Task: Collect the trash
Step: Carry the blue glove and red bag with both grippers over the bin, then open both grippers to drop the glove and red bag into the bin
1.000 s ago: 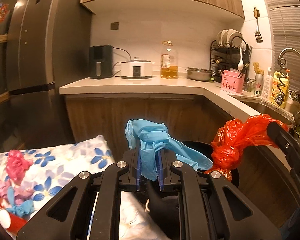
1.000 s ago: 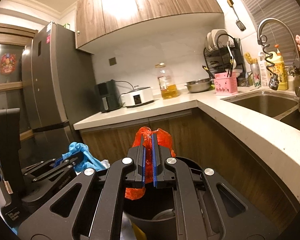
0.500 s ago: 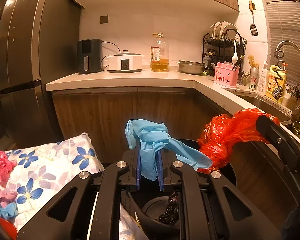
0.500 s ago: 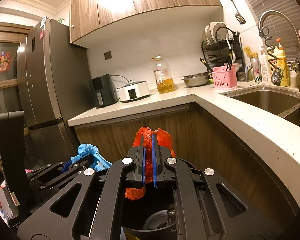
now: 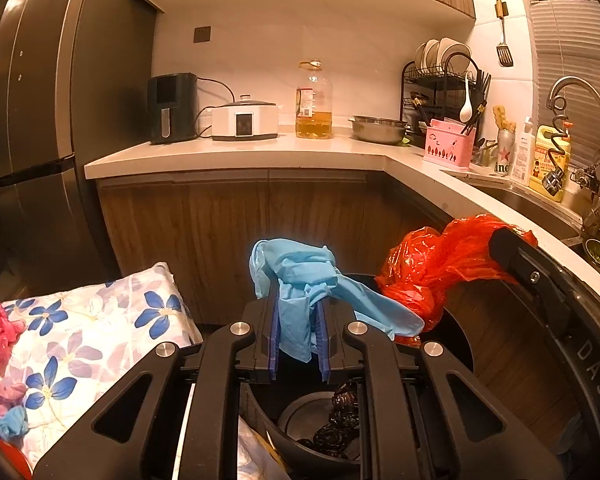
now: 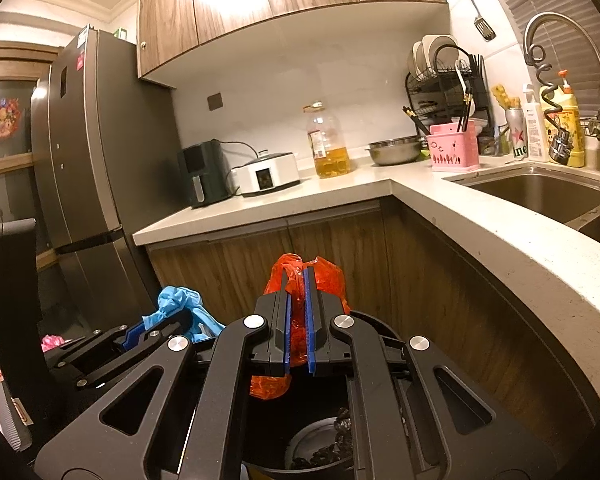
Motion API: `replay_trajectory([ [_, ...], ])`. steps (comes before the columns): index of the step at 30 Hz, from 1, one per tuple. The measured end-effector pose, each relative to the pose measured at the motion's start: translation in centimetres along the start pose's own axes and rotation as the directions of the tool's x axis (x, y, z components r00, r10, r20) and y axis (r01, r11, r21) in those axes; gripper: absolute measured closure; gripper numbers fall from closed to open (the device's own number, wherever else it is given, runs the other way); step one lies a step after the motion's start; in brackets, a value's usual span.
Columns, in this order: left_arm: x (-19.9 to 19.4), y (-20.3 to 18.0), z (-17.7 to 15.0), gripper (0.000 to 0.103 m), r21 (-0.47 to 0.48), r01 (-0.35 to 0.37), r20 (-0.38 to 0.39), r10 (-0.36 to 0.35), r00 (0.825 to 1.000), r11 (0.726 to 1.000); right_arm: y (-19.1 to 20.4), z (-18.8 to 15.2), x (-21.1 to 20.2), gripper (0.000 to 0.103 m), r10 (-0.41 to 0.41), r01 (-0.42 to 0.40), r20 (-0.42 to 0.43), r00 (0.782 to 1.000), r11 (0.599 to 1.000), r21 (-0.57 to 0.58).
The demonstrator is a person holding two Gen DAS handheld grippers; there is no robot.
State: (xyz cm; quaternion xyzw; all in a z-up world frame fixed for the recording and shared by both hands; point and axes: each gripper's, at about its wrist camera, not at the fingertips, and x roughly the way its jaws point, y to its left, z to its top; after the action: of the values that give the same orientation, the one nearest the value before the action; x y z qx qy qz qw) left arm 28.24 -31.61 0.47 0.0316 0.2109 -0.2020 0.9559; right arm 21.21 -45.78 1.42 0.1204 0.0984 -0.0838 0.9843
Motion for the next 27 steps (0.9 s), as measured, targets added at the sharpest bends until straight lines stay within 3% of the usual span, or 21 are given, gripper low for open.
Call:
replay_trajectory([
  [5,0.4,-0.2,-0.2,0.083,0.0,0.001,-0.003,-0.001,1.0,1.0,-0.2,-0.2,0.5,0.09,-0.012,0.012,-0.014,1.0,1.0,-0.002],
  [7,0.6,-0.1,-0.2,0.072,-0.006,0.002,-0.006,-0.003,1.0,1.0,-0.3,-0.2,0.5,0.073,-0.014,0.014,-0.014,1.0,1.0,0.005],
  [9,0.7,0.0,-0.3,0.064,-0.013,0.008,-0.007,-0.008,1.0,1.0,-0.6,-0.3,0.4,0.066,-0.02,0.02,-0.005,1.0,1.0,0.014],
  [10,0.7,0.0,-0.3,0.057,-0.014,0.008,-0.007,-0.009,1.0,1.0,-0.7,-0.3,0.3,0.065,-0.024,0.024,-0.002,1.0,1.0,0.018],
  [18,0.8,-0.3,-0.7,0.035,0.015,0.001,-0.006,-0.001,1.0,1.0,-1.8,-0.5,-0.6,0.058,-0.063,0.063,0.002,0.998,0.996,0.055],
  [27,-0.5,1.0,-1.5,0.019,-0.001,-0.027,-0.014,0.027,1.0,1.0,-1.5,-0.9,-2.0,0.047,-0.083,0.083,-0.003,0.997,0.995,0.063],
])
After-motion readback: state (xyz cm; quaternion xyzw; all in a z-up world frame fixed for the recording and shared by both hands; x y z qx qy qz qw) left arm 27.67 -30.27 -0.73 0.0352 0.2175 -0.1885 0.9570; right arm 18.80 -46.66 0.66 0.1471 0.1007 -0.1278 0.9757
